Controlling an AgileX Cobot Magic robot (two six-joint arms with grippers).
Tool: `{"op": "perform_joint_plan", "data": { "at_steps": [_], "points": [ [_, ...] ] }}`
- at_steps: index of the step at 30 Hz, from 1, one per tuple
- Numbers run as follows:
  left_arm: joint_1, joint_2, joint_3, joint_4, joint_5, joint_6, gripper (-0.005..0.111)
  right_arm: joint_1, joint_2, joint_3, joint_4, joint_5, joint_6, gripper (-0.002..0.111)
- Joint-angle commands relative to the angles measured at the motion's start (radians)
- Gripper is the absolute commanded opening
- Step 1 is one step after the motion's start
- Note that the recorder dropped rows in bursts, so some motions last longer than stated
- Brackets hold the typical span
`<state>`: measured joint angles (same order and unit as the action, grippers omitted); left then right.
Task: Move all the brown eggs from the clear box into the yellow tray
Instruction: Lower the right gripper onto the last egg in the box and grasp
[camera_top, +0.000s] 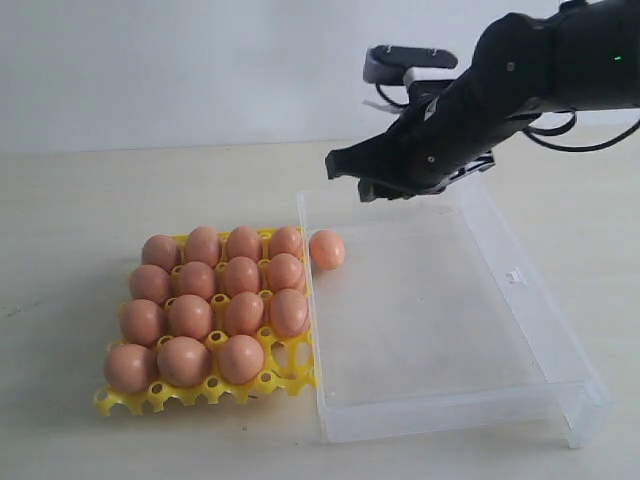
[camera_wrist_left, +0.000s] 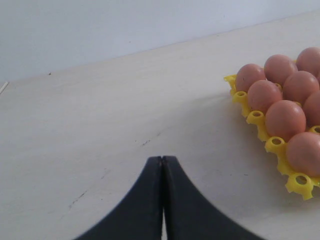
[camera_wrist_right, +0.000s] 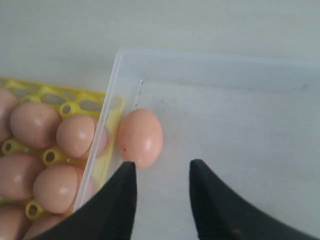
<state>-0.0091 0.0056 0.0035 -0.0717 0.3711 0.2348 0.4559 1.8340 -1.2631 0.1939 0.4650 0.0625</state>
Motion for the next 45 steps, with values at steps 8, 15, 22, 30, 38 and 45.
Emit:
{"op": "perform_joint_plan", "data": {
  "at_steps": [8, 15, 22, 30, 38, 45],
  "points": [
    [-0.001, -0.006, -0.004, -0.001, -0.007, 0.0, 0.0, -0.013, 0.277, -0.264, 0.241, 0.228, -0.285, 0.057],
    [-0.001, -0.006, -0.004, -0.001, -0.007, 0.0, 0.0, -0.014, 0.344, -0.378, 0.197, 0.261, -0.287, 0.057],
    [-0.001, -0.006, -0.004, -0.001, -0.007, 0.0, 0.0, -0.04, 0.361, -0.411, 0.118, 0.264, -0.167, 0.057],
    [-0.001, -0.006, -0.004, -0.001, -0.007, 0.0, 0.0, -0.046, 0.376, -0.411, 0.262, 0.27, -0.29, 0.057],
    [-0.001, -0.006, -0.004, -0.001, -0.007, 0.0, 0.0, -0.043, 0.425, -0.411, 0.259, 0.268, -0.29, 0.057],
    [-0.001, -0.006, -0.004, -0.001, -0.007, 0.0, 0.0, -0.037, 0.465, -0.411, 0.285, 0.259, -0.334, 0.039]
  ]
}}
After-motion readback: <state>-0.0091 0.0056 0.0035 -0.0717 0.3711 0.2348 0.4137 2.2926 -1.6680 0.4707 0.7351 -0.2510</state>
